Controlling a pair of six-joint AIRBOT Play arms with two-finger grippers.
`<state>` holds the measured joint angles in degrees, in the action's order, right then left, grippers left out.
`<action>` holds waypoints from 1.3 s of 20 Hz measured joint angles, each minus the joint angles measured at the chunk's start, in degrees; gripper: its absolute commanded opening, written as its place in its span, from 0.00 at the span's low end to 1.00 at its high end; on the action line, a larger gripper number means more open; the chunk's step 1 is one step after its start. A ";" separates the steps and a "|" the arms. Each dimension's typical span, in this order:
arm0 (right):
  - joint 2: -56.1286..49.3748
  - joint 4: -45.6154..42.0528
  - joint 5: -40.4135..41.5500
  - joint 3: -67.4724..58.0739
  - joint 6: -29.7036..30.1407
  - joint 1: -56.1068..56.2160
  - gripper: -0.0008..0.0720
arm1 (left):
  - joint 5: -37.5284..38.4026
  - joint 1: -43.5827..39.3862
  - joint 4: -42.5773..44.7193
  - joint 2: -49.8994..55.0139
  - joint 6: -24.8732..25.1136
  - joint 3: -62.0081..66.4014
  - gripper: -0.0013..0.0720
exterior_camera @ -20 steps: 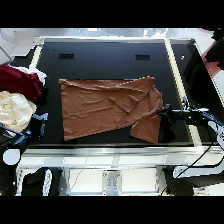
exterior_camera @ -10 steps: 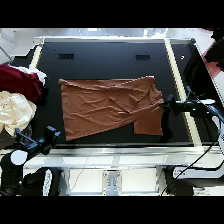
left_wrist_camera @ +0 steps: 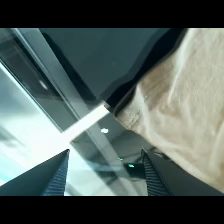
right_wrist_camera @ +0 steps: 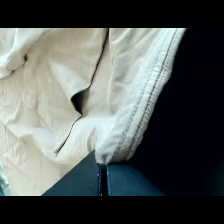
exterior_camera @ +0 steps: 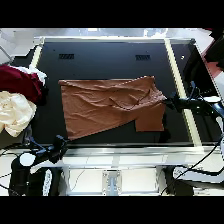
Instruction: Fold the shirts.
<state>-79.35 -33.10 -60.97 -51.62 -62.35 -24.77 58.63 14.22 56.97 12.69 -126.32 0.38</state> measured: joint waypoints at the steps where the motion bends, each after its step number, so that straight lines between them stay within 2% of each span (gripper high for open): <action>1: 0.07 0.00 -0.09 0.00 -0.04 0.00 0.04 | -1.68 -0.02 -1.25 -0.02 0.28 -0.81 0.67; 8: 0.15 0.00 -0.57 -0.04 -0.50 0.00 0.04 | -10.14 -0.02 -4.79 3.48 2.99 -2.86 0.67; 12: 0.15 0.02 -0.68 -0.04 -0.61 0.00 0.04 | -14.95 0.00 -11.32 10.32 10.49 -3.02 0.67; 13: 0.15 0.02 -0.72 -0.04 -0.61 0.00 0.04 | -15.91 0.00 -13.64 12.46 12.94 -3.02 0.63; 14: 0.15 0.02 -0.72 -0.04 -0.61 0.00 0.04 | -16.65 0.00 -15.63 14.40 15.08 -3.02 0.47; 15: 0.15 0.04 -0.76 -0.04 -0.61 0.00 0.04 | -17.03 0.00 -17.42 16.44 17.64 -3.04 0.21; 16: 0.15 0.02 -0.83 -0.04 -0.61 0.00 0.04 | -17.25 0.00 -18.78 18.10 20.24 -3.10 0.04; 22: 3.21 -0.35 -2.91 -0.02 -0.66 0.00 0.03 | -20.44 0.04 -33.64 20.24 38.64 1.07 0.04; 24: 8.70 -1.90 -5.25 -0.02 -0.76 0.00 0.03 | -19.91 0.09 -35.93 16.61 44.72 7.69 0.04; 26: 17.18 -4.72 -8.85 -0.02 -2.03 0.00 0.03 | -20.09 0.11 -33.92 11.85 47.98 16.83 0.03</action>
<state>-62.17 -37.82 -69.82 -51.64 -64.38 -24.77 38.54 14.33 23.05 24.53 -78.35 17.21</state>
